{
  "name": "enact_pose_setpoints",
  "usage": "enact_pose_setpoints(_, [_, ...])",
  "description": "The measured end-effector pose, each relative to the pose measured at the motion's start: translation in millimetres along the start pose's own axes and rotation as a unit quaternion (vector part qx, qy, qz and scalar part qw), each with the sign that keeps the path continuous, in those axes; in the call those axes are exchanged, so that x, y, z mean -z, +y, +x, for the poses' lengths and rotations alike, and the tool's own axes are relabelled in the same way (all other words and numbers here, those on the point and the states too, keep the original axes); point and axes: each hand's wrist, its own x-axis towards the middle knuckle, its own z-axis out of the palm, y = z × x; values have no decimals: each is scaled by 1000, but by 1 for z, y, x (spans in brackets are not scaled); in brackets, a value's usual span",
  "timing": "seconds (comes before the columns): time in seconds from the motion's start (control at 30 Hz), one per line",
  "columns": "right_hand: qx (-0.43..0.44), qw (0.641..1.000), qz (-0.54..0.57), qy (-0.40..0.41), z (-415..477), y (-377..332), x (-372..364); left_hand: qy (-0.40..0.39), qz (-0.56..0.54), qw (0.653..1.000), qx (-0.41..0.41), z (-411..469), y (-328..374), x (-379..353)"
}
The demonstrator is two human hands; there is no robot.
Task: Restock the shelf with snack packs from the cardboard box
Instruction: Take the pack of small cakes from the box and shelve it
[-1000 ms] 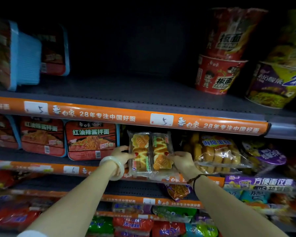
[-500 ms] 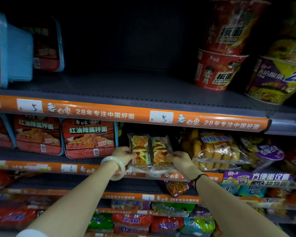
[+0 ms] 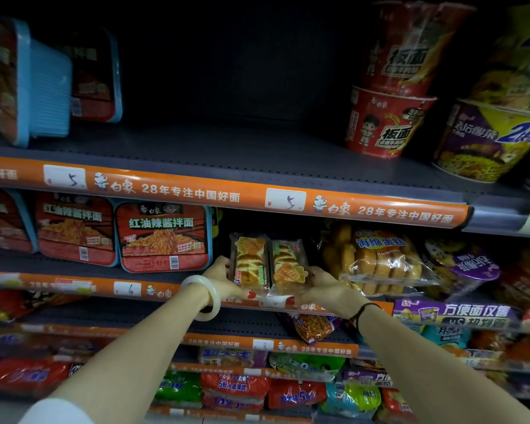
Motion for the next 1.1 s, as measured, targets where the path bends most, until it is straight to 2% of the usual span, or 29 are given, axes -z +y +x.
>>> enact_pose_setpoints(0.2, [22, 996, 58, 61, 8, -1, -3, 33, -24, 999, -5, 14, -3, 1])
enact_pose_setpoints(0.4, [15, 995, 51, 81, 19, -11, 1, 27, -18, 999, -10, 33, 4, 3])
enact_pose_setpoints(1.1, [23, 992, -82, 96, 6, -14, 0, 19, -20, 1000, -7, 34, -4, -4])
